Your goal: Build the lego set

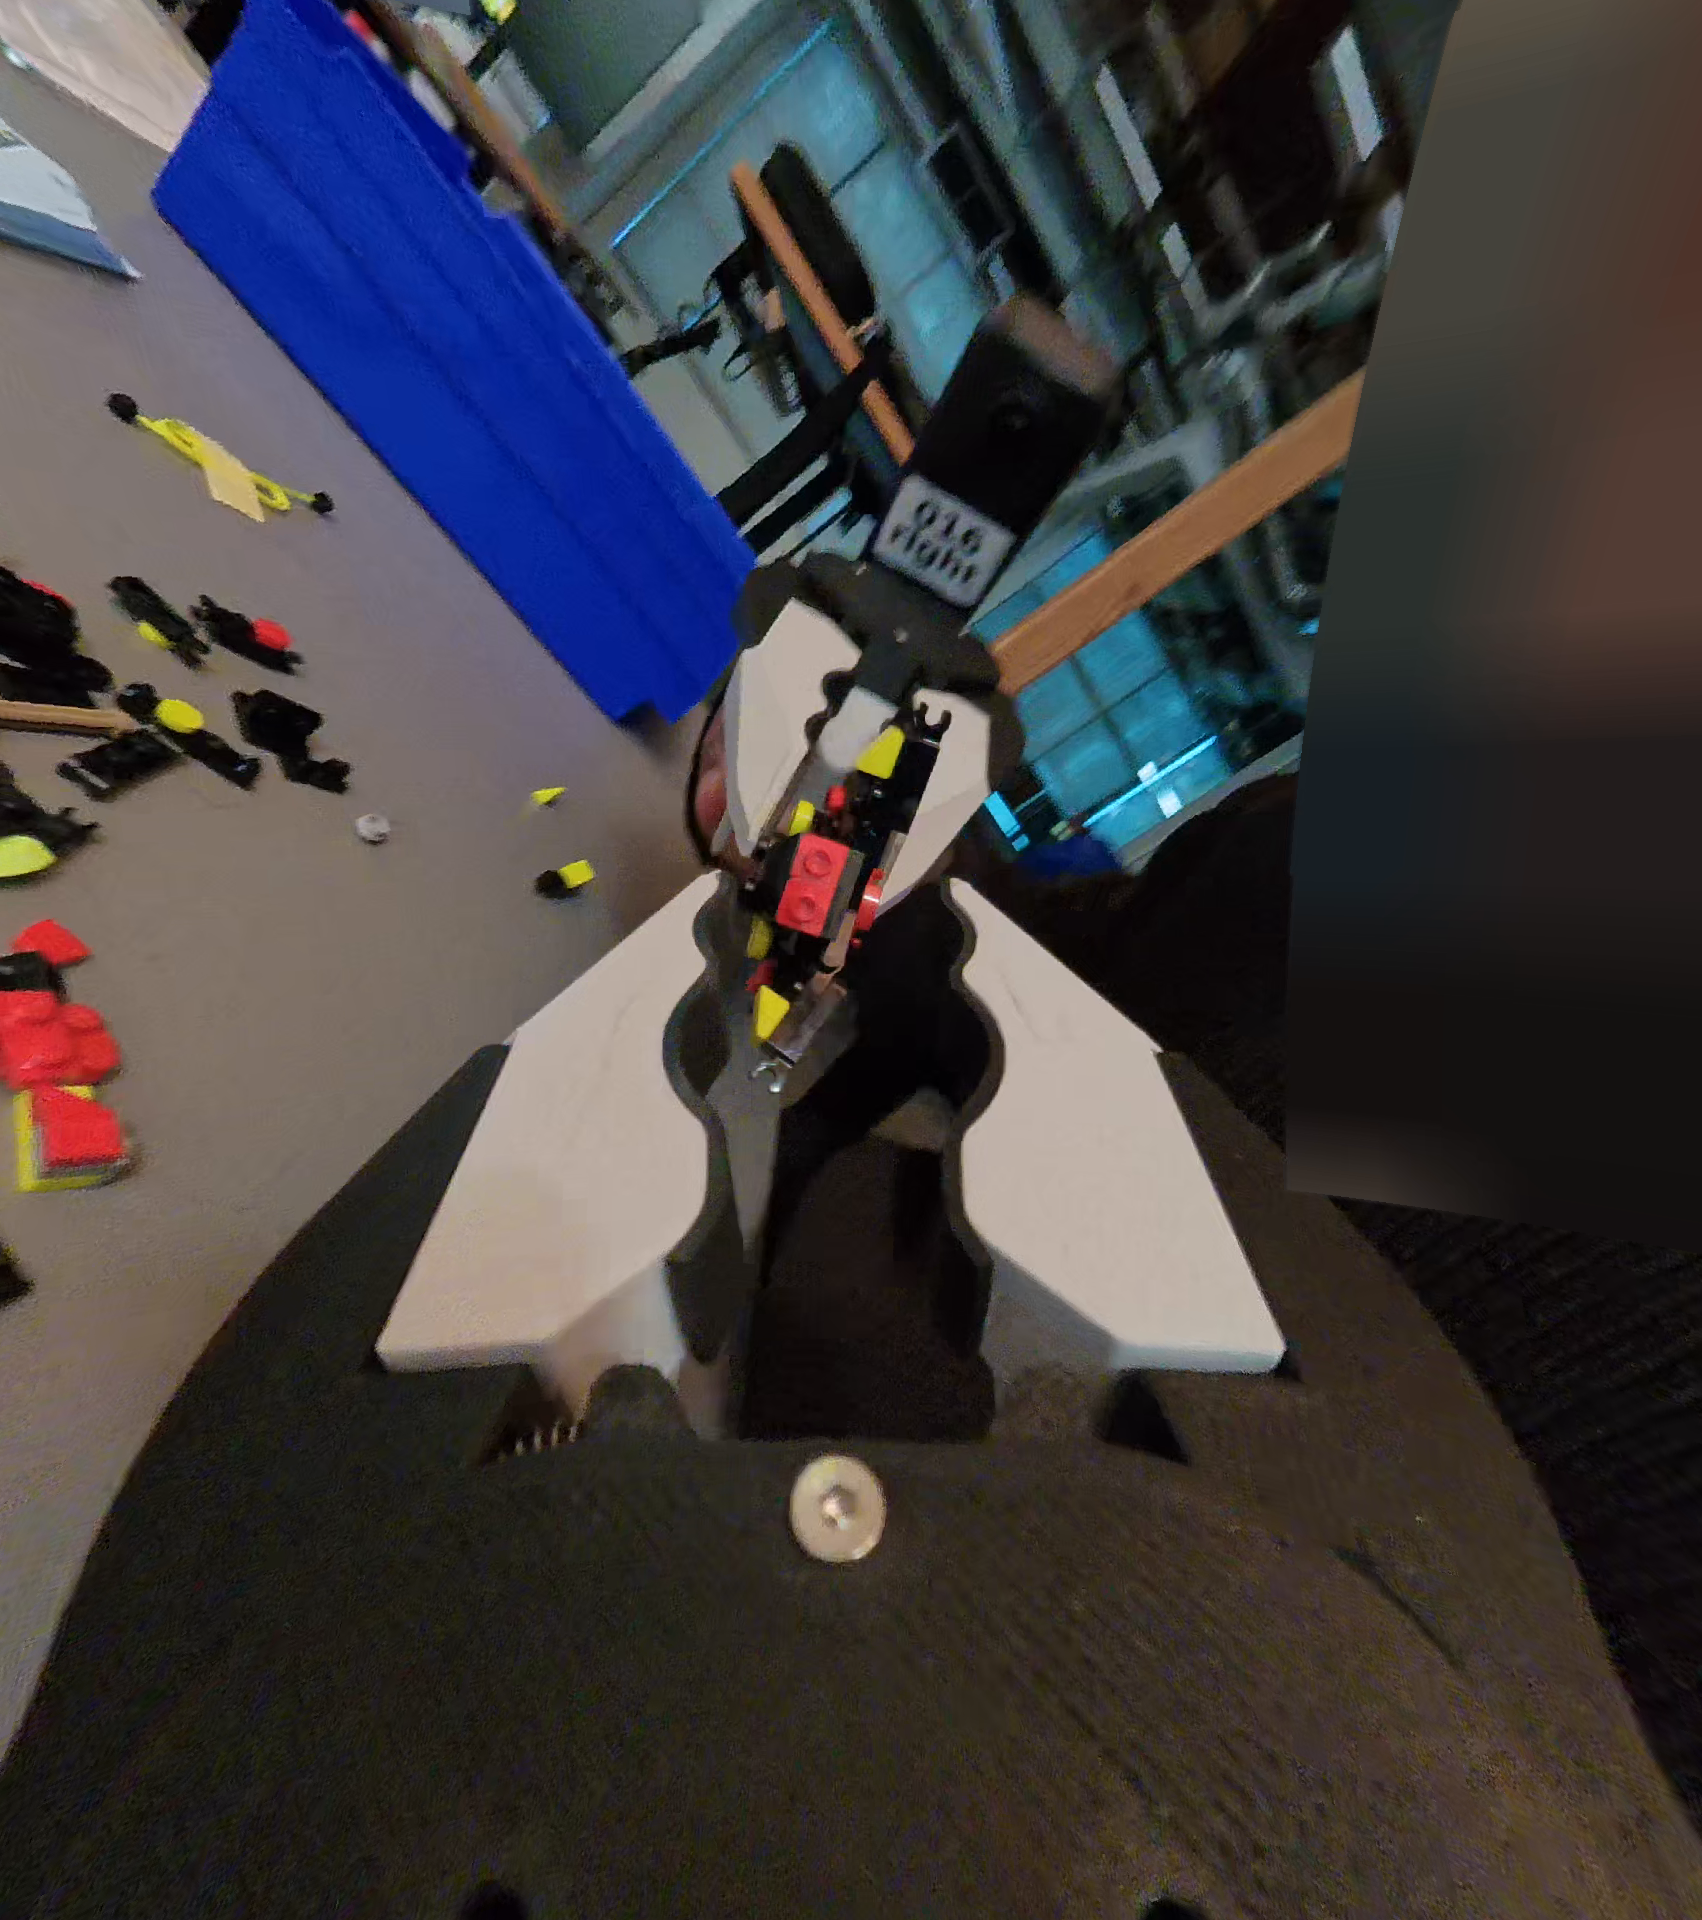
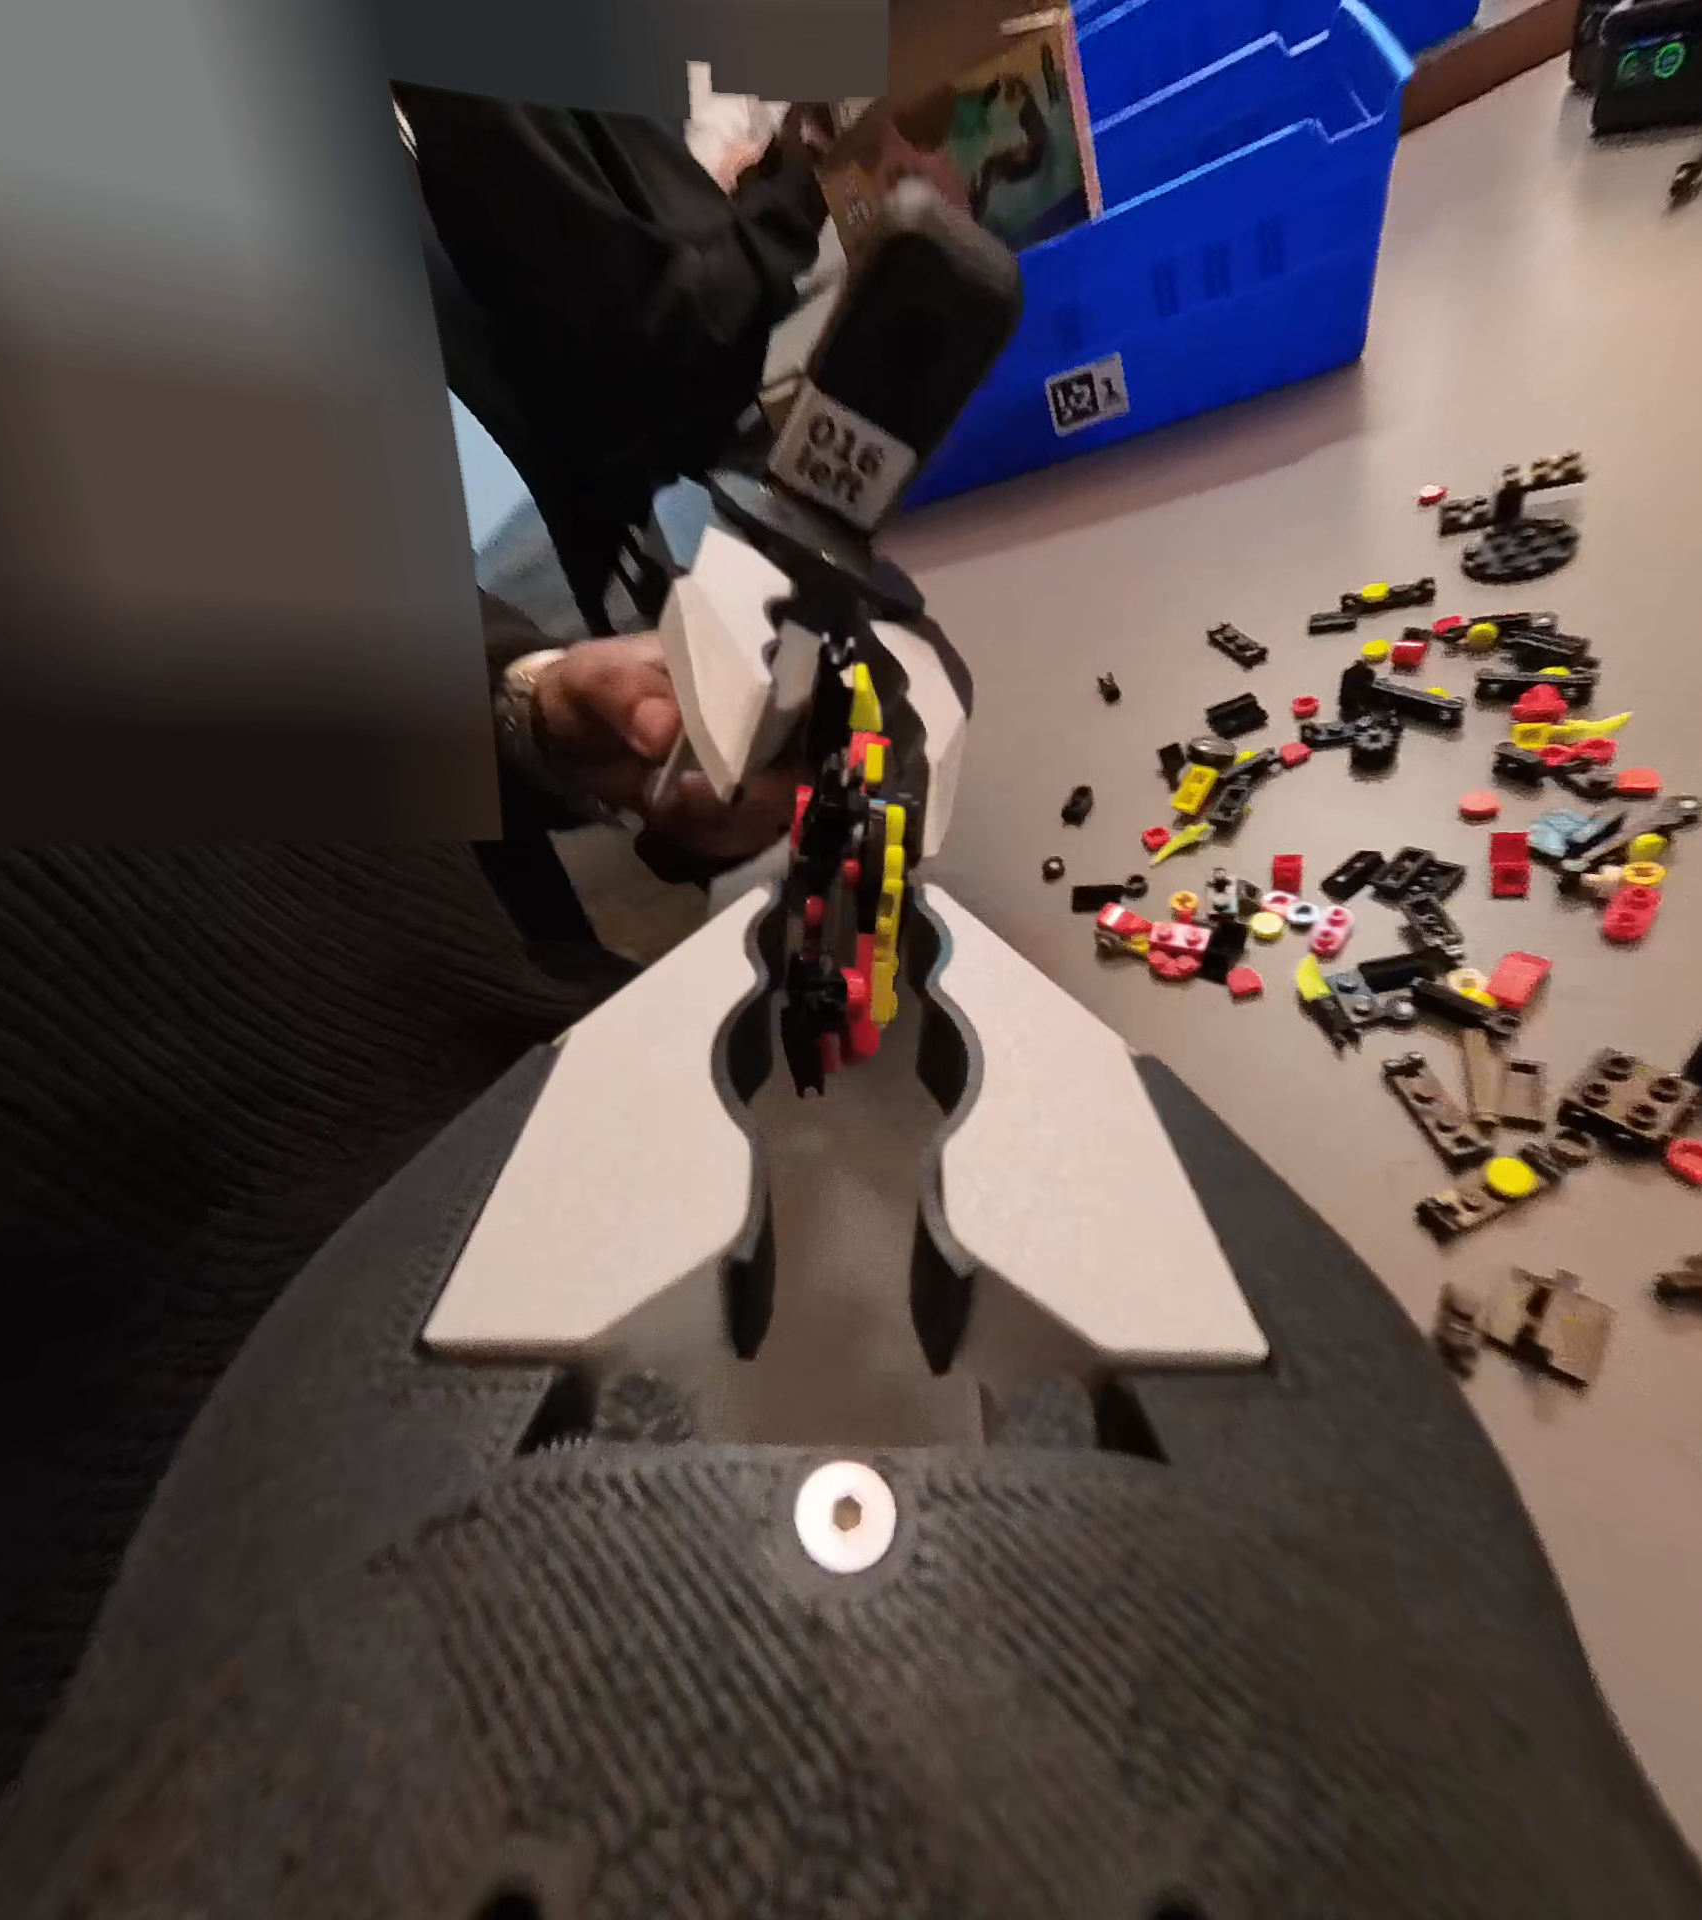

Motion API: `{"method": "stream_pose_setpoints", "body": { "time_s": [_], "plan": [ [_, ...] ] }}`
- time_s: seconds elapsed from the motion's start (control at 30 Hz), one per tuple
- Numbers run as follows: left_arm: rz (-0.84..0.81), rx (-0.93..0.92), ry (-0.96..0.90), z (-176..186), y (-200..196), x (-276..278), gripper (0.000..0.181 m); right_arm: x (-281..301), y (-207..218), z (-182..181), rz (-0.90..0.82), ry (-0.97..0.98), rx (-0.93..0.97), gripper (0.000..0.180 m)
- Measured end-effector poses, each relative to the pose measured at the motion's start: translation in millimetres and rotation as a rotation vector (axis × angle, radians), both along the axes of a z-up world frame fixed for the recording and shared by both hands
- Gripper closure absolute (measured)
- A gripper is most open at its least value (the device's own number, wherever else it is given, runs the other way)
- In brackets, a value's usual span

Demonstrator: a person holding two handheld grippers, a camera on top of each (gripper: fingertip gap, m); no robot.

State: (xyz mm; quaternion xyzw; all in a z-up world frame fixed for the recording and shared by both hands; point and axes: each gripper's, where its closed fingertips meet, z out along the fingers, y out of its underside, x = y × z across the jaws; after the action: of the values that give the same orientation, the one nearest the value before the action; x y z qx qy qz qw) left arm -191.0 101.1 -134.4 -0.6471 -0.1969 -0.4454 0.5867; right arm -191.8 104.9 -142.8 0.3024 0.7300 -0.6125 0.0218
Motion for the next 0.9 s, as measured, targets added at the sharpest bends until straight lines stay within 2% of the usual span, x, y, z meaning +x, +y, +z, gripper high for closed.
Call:
{"method": "stream_pose_setpoints", "body": {
  "time_s": [0.2,0.37,0.9],
  "plan": [
    [-0.045,-0.15,0.346,-21,-2,11,0.151,8,-6,-13,0.043,0.039,0.143,0.159],
    [-0.079,-0.194,0.487,-30,-4,16,0.156,14,-7,-17,0.082,0.022,0.15,0.159],
    [-0.095,-0.186,0.474,-28,-6,16,0.158,17,-9,-21,0.109,0.0,0.161,0.159]
  ]
}}
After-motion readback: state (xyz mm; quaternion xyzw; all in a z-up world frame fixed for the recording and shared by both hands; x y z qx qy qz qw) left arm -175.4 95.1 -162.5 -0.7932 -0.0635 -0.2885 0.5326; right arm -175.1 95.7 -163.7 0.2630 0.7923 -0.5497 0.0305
